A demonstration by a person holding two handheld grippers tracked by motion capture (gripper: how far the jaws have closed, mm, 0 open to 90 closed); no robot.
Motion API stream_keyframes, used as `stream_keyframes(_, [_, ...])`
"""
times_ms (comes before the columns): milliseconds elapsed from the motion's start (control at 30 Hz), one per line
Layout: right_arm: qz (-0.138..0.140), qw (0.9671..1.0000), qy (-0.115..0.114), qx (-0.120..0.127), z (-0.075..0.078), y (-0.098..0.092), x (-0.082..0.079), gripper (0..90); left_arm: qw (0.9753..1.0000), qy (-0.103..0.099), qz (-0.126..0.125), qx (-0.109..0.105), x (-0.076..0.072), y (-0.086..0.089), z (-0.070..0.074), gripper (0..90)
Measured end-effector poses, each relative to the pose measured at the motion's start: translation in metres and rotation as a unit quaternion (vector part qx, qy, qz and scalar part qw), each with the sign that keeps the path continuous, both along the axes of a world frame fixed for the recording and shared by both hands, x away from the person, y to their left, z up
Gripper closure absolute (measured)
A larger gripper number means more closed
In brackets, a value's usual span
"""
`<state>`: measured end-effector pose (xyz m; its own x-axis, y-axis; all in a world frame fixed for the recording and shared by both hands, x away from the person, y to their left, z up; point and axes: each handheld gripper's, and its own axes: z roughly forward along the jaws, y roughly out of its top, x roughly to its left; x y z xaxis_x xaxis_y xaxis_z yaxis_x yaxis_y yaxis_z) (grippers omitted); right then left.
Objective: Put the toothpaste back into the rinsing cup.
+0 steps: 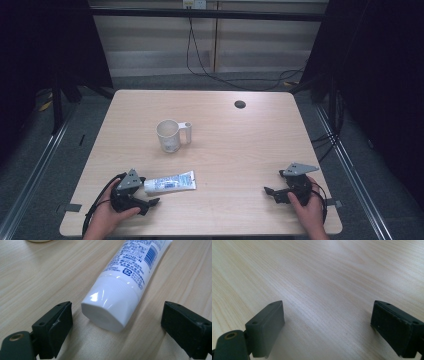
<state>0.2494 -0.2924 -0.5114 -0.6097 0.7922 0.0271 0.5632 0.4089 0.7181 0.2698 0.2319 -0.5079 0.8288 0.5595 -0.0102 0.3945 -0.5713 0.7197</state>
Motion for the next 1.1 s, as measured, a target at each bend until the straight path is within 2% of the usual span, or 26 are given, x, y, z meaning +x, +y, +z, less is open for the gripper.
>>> stream_keyframes(300, [0.0, 1.0, 0.0, 0.0, 0.0, 0.0, 0.0, 11.1, 0.9998, 0.004, 0.02, -0.002, -0.004, 0.0, 0.0, 10.1])
stream_keyframes(533, [0.0, 1.0, 0.0, 0.0, 0.0, 0.0, 0.0, 11.1, 0.9991, 0.002, 0.042, -0.004, -0.008, 0.001, 0.001, 14.6])
stream_keyframes(733, [0.0, 1.0, 0.0, 0.0, 0.0, 0.0, 0.0, 11.1, 0.9976, 0.013, 0.066, 0.018, -0.01, 0.001, 0.007, 16.5])
stream_keyframes(900, [0.0, 1.0, 0.0, 0.0, 0.0, 0.0, 0.0, 11.1, 0.9974, 0.021, 0.064, 0.027, -0.01, 0.0, 0.019, 18.1])
stream_keyframes(967, [0.0, 1.0, 0.0, 0.0, 0.0, 0.0, 0.0, 11.1, 0.9972, 0.024, 0.06, 0.037, -0.009, -0.001, 0.024, 18.2])
stream_keyframes(1033, [0.0, 1.0, 0.0, 0.0, 0.0, 0.0, 0.0, 11.1, 0.9973, 0.029, 0.06, 0.033, -0.009, -0.003, 0.028, 18.5])
stream_keyframes(1100, [0.0, 1.0, 0.0, 0.0, 0.0, 0.0, 0.0, 11.1, 0.9972, 0.027, 0.052, 0.046, -0.007, -0.006, 0.032, 19.3])
